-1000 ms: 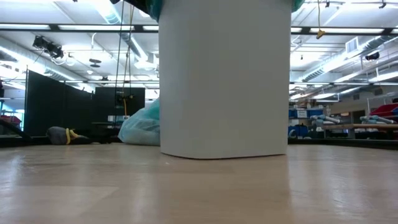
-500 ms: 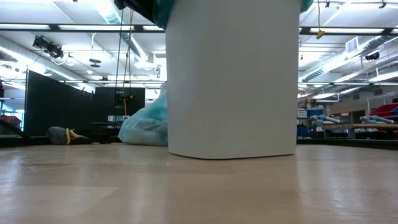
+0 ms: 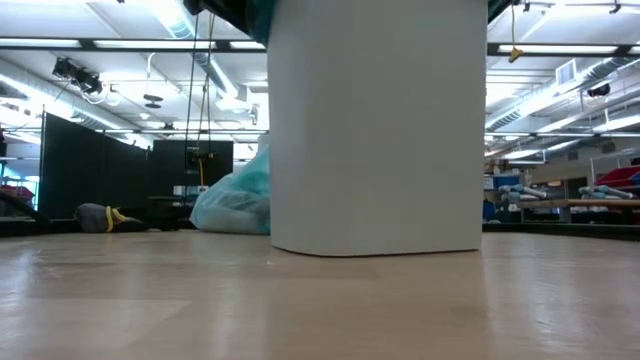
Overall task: Place trash/remove bag and relplace
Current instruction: Insert the green plastic trash bag into the trash bin
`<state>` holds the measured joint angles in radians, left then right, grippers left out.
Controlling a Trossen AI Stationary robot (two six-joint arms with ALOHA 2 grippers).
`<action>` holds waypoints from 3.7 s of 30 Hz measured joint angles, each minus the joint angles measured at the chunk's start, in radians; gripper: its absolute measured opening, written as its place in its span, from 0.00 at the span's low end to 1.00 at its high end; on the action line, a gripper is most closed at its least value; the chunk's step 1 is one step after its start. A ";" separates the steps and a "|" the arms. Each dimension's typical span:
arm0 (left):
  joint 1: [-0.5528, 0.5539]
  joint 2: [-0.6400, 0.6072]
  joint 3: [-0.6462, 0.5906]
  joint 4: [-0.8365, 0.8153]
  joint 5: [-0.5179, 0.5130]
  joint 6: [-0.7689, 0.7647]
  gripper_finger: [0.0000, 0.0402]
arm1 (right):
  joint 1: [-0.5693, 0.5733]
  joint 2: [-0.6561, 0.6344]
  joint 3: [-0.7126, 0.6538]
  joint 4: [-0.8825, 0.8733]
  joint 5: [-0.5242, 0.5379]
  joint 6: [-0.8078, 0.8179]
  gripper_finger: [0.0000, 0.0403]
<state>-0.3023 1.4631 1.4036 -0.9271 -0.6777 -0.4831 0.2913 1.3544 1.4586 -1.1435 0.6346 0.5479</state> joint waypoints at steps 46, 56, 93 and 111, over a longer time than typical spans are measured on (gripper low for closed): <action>-0.048 0.010 0.076 0.147 -0.032 0.139 0.13 | 0.024 -0.235 0.015 0.116 -0.255 0.032 0.22; -0.046 0.010 0.076 0.154 -0.032 0.139 0.13 | 0.024 -0.254 0.016 0.092 -0.268 0.060 0.21; -0.047 0.015 -0.002 0.278 -0.016 0.135 0.13 | 0.081 -0.199 0.015 -0.109 -0.263 0.281 0.21; -0.047 0.015 -0.002 0.288 -0.013 0.140 0.13 | 0.143 -0.180 0.015 -0.148 -0.248 0.319 0.21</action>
<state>-0.3489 1.4784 1.4012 -0.6390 -0.6907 -0.3435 0.4338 1.1745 1.4735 -1.2912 0.3870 0.8673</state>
